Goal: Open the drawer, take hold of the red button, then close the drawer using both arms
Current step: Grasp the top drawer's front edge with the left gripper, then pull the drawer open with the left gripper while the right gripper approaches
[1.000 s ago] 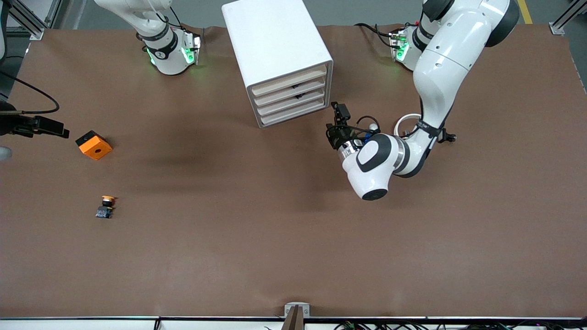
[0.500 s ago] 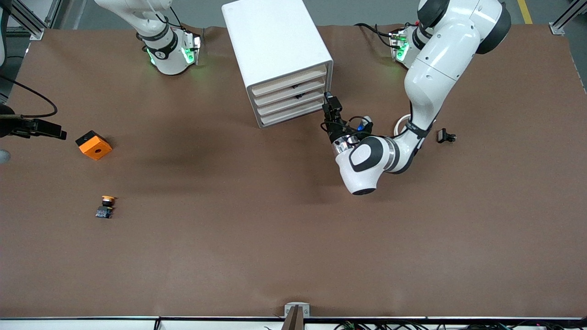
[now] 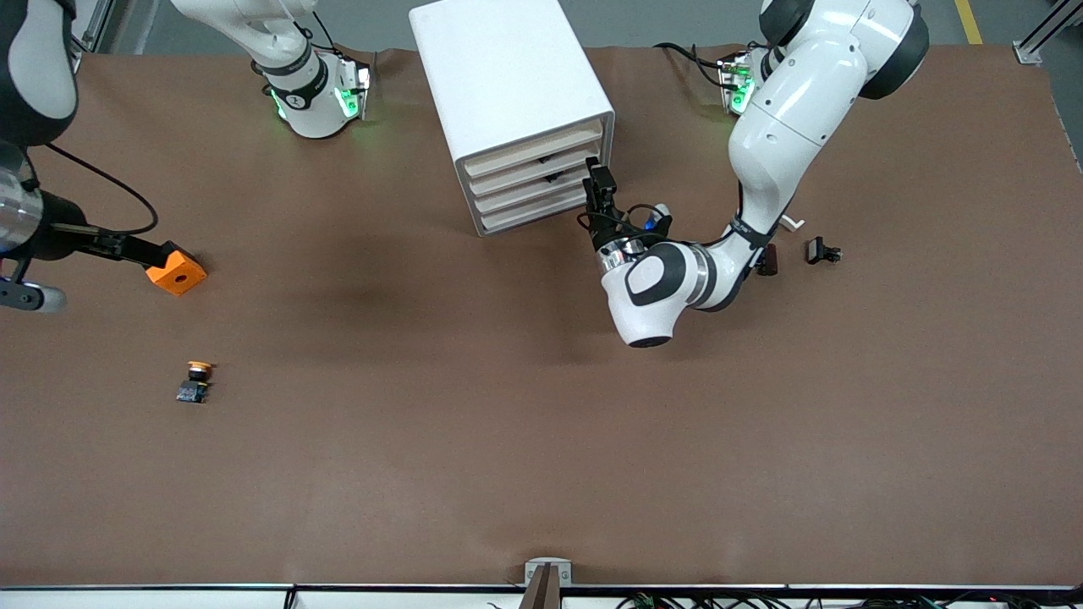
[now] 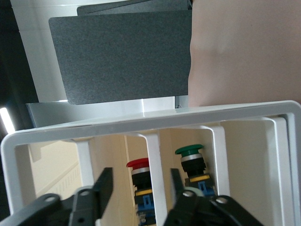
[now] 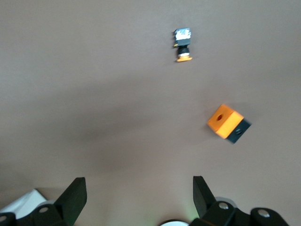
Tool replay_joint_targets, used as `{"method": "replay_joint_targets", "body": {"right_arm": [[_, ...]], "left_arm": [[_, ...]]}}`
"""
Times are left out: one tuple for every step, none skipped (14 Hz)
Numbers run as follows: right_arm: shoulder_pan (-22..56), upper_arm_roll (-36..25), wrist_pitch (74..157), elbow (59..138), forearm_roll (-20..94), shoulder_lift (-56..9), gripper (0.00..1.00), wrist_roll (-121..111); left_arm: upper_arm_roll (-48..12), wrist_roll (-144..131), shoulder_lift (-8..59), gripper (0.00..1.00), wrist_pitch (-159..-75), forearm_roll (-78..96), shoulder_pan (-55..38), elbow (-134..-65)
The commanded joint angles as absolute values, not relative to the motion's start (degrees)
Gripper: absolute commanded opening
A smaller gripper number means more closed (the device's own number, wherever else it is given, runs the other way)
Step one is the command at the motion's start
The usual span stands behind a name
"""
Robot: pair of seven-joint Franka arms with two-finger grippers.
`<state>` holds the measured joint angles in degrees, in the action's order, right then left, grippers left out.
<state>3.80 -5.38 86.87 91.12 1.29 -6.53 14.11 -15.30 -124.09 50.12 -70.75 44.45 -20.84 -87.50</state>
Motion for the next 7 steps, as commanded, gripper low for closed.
{"method": "replay_joint_targets", "body": {"right_arm": [[5.17,-5.62,85.96,90.53,5.0,-6.24,1.0,21.94],[6.75,-5.62,86.04,90.61,5.01,-6.24,1.0,24.76],[8.42,-5.62,86.39,90.62,5.01,-6.24,1.0,27.57],[10.09,-5.62,86.48,90.62,5.01,-6.24,1.0,30.21],[11.85,-5.62,86.75,90.62,5.01,-6.24,1.0,33.37],[12.91,-5.62,87.71,90.62,5.01,-6.24,1.0,36.27],[13.96,-5.62,88.24,90.62,5.01,-6.24,1.0,38.39]], "left_arm": [[-15.29,-125.86,50.36,0.52,-70.14,45.88,-21.09,-88.59],[-15.38,-125.86,50.27,0.51,-70.14,45.88,-21.35,-89.55],[-15.29,-125.86,50.19,0.51,-70.14,45.88,-21.79,-90.17],[-15.29,-125.95,50.19,0.51,-70.14,45.88,-21.88,-90.44],[-15.38,-125.95,50.19,0.5,-70.14,45.88,-21.97,-90.96],[-15.29,-125.95,50.01,0.5,-70.14,45.88,-22.76,-91.66],[-15.38,-125.95,49.75,0.48,-70.14,45.88,-23.11,-92.45]]}}
